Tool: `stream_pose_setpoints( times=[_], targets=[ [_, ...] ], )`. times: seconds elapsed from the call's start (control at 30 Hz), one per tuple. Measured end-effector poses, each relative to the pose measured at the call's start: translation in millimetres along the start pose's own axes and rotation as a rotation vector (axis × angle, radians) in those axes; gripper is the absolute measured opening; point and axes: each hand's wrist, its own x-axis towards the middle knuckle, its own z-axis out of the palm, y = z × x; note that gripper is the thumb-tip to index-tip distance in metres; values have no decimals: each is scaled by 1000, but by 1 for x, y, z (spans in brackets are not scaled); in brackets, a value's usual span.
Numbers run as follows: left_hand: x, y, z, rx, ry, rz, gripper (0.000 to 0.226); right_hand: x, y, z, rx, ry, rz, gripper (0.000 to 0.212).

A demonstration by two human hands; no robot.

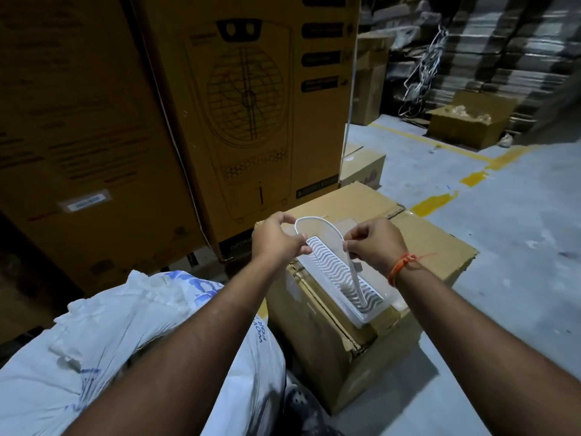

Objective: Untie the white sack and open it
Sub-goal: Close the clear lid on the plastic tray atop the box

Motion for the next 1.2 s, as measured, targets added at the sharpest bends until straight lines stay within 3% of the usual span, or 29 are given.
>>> stream_pose_setpoints(
  times=[0.17, 0.4, 0.77, 1.2],
  targets=[
    [20, -6, 17, 164, -35, 34, 34, 25, 10, 6, -174, -42, -11, 13],
    [44, -12, 37, 659, -134, 168, 41, 37, 25, 22, -417, -64, -14, 5],
    [48, 3, 54, 536, -86, -113, 43, 52, 21, 15, -456, -44, -26, 3],
    [36, 2, 60, 927, -92, 232, 19, 42, 37, 37, -721, -28, -178, 10]
  ],
)
